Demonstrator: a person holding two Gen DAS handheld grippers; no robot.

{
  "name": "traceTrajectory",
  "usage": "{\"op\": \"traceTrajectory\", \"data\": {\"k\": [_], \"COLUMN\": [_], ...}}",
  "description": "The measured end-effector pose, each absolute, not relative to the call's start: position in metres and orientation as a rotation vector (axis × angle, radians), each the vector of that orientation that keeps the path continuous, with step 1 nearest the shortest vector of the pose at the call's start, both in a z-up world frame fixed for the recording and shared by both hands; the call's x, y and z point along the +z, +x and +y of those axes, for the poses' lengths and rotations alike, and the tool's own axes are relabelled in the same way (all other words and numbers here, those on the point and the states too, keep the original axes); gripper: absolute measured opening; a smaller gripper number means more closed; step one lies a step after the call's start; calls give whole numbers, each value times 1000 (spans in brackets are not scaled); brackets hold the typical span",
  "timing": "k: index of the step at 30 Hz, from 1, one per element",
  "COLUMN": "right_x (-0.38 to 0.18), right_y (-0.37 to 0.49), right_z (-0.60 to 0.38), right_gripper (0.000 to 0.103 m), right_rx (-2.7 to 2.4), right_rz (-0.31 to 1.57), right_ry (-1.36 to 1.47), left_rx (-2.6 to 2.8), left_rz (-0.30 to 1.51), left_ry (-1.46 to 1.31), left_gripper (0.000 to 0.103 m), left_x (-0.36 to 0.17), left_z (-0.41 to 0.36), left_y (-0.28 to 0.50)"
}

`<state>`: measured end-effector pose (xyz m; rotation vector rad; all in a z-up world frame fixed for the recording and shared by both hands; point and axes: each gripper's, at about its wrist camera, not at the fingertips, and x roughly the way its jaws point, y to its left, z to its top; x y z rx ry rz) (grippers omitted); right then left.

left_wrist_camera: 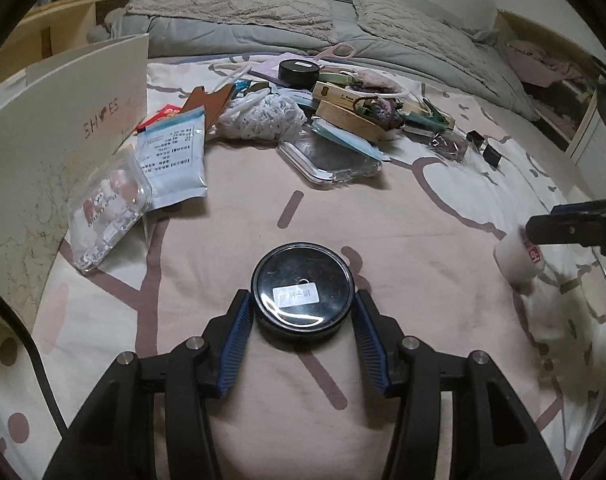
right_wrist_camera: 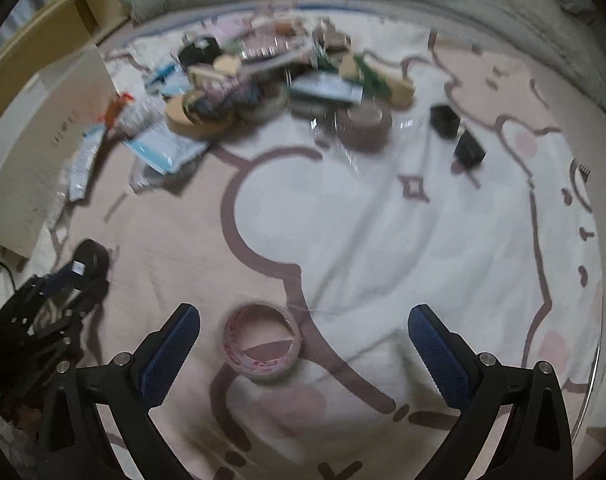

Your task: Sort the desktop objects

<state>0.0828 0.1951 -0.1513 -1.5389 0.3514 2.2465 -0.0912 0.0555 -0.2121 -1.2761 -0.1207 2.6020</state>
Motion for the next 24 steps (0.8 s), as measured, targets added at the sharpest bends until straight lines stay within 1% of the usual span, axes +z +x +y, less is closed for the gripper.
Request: {"op": "traceTrajectory", "data": {"k": [2,3,5,9,13,15,18,24], "right_x": [-160,-163,-162,-176,-195,-204,-207,-208], "right_y": [94,99,96,92,91,93,99,103], "right_z": [188,171,173,156,152,155,161,158], "right_gripper": [103,103,103,103,103,103,103,103], "right_rx": [2273,2286,2304,2339,2346,2334,2362,2368], "right_rz": [365,371,344,199,130,132,195,167], "right_ry": [-1527,-1530,-1574,-1622,-1615,-1623,-1586,-1573], "left_rx": [2587,2577,2566,2552,2540,2541,2560,2573], "left_rz": [-129,-126,-115,-112,-132,-139,-132,-104], "left_ry": [-1274,-1273,-1272,-1279,-1288,-1293,-1294,-1300], "left_gripper": [64,67,75,78,79,80,80,80], "left_x": [-212,-212,-212,-213,-213,-213,-213,-213], "left_z": [56,57,60,61,59,58,58,60], "left_y": [-91,-91,-90,-91,-91,-91,-90,-90]}}
